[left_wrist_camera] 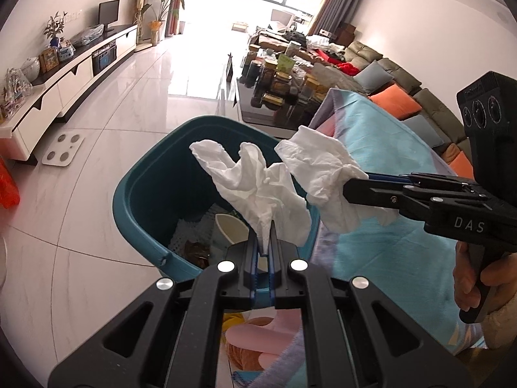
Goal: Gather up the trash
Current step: 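Carry both white tissues to the teal bin and open both grippers, then move both tools back over the table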
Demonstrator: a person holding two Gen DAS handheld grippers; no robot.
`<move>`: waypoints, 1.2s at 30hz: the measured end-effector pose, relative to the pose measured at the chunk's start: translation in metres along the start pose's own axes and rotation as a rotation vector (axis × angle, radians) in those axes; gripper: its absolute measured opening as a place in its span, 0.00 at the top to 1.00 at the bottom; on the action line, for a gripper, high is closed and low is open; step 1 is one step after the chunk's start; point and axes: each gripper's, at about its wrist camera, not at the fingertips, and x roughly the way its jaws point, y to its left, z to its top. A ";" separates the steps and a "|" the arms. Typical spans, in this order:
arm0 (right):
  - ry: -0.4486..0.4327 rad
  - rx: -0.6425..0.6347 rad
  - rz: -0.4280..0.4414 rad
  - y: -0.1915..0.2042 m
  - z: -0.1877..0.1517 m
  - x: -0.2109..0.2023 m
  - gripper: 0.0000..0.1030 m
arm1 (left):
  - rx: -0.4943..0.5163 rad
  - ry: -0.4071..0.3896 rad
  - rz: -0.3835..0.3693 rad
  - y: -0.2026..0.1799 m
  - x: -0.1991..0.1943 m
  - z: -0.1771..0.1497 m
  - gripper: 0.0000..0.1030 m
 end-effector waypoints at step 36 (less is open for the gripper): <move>-0.064 0.016 -0.016 -0.006 -0.009 -0.033 0.72 | 0.059 -0.103 0.009 -0.017 0.000 0.008 0.56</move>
